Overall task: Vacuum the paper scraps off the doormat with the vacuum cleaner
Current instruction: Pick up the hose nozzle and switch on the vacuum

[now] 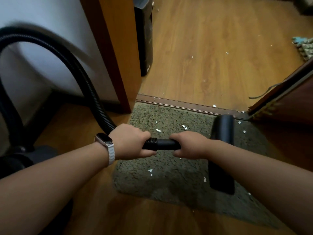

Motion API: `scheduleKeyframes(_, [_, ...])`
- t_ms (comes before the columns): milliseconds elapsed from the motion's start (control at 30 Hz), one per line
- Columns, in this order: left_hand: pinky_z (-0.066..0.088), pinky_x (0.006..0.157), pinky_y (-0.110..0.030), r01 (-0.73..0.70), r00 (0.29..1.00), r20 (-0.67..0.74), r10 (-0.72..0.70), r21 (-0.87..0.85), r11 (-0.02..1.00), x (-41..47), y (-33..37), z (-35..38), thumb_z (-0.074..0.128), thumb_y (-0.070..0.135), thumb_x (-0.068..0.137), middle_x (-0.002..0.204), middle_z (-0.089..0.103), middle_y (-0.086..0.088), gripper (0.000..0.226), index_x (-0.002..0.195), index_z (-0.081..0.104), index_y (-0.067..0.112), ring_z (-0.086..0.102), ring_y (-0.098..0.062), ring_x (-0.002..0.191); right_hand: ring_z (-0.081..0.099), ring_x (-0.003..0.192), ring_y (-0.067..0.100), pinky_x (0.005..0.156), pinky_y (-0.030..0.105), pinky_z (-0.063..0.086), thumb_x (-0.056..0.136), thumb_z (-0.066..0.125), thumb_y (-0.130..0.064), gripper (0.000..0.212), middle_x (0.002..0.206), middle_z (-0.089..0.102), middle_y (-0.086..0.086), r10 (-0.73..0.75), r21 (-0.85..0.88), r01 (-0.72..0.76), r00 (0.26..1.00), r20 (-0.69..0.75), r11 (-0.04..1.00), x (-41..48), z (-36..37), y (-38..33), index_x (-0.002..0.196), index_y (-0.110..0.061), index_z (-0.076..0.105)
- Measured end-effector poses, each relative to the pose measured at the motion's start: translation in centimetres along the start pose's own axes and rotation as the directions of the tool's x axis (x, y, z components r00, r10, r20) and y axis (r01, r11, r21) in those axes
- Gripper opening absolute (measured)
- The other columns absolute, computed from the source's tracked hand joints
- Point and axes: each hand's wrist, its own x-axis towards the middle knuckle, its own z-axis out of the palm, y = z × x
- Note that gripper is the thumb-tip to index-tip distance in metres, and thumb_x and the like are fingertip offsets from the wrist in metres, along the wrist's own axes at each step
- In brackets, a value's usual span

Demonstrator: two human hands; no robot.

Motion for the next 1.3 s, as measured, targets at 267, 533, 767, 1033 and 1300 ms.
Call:
scheduleKeyframes(267, [0.053,0.059,-0.030,0.255,0.965,-0.019,-0.262,-0.170,0.952,2.8,5.5,-1.9,0.039,0.079,0.084,0.068,0.056,0.008,0.053,0.079,0.050,0.027,0.060,-0.015,0.064,0.050,0.111,0.026,0.100,0.041,0.039,0.077,0.066,-0.023,0.034,0.116,0.054,0.003,0.096,-0.020,-0.116,0.901,-0.424,0.993,-1.8,1.0,2.3,0.110,-0.019,0.060])
scheduleKeyframes(533, [0.054,0.070,-0.033,0.323,0.943,0.049,-0.328,-0.367,0.872,4.4,7.3,-2.2,0.051,0.061,0.086,0.085,0.065,0.005,0.036,0.092,0.055,0.026,0.065,-0.022,0.078,0.051,0.098,0.018,0.084,0.034,0.047,0.092,0.056,-0.022,0.027,0.113,0.050,0.005,0.758,0.868,-0.242,0.618,-0.208,0.435,-3.7,1.3,-1.2,0.116,-0.014,0.049])
scheduleKeyframes(767, [0.048,0.070,-0.036,0.107,0.990,-0.043,-0.138,-0.422,0.900,4.4,9.7,-1.3,0.055,0.035,0.086,0.102,0.066,0.002,0.021,0.103,0.052,0.023,0.065,-0.026,0.097,0.065,0.089,0.023,0.070,0.044,0.062,0.078,0.067,-0.027,0.083,0.108,0.059,0.006,0.806,0.990,-0.088,0.575,0.140,-0.109,-2.8,1.7,-2.3,0.148,-0.028,0.022])
scheduleKeyframes(1033, [0.050,0.070,-0.033,-0.202,0.955,0.164,0.245,-0.242,0.949,2.6,5.3,-1.2,0.034,0.089,0.076,0.083,0.060,0.009,0.067,0.097,0.055,0.029,0.064,-0.017,0.082,0.061,0.100,0.028,0.085,0.046,0.059,0.083,0.060,-0.026,0.079,0.131,0.052,0.010,0.850,0.970,-0.241,0.502,0.156,-0.036,-7.6,1.7,0.9,0.152,-0.028,0.023])
scheduleKeyframes(1300, [0.037,0.060,-0.031,-0.169,0.977,-0.169,0.132,-0.228,0.959,1.7,8.3,-1.9,0.032,0.082,0.084,0.083,0.065,0.005,0.057,0.083,0.041,0.025,0.066,-0.020,0.078,0.062,0.079,0.028,0.073,0.047,0.058,0.068,0.069,-0.016,0.050,0.096,0.058,0.014,0.918,0.996,-0.084,0.393,0.055,-0.024,-6.8,-0.2,1.0,0.113,-0.010,0.049])
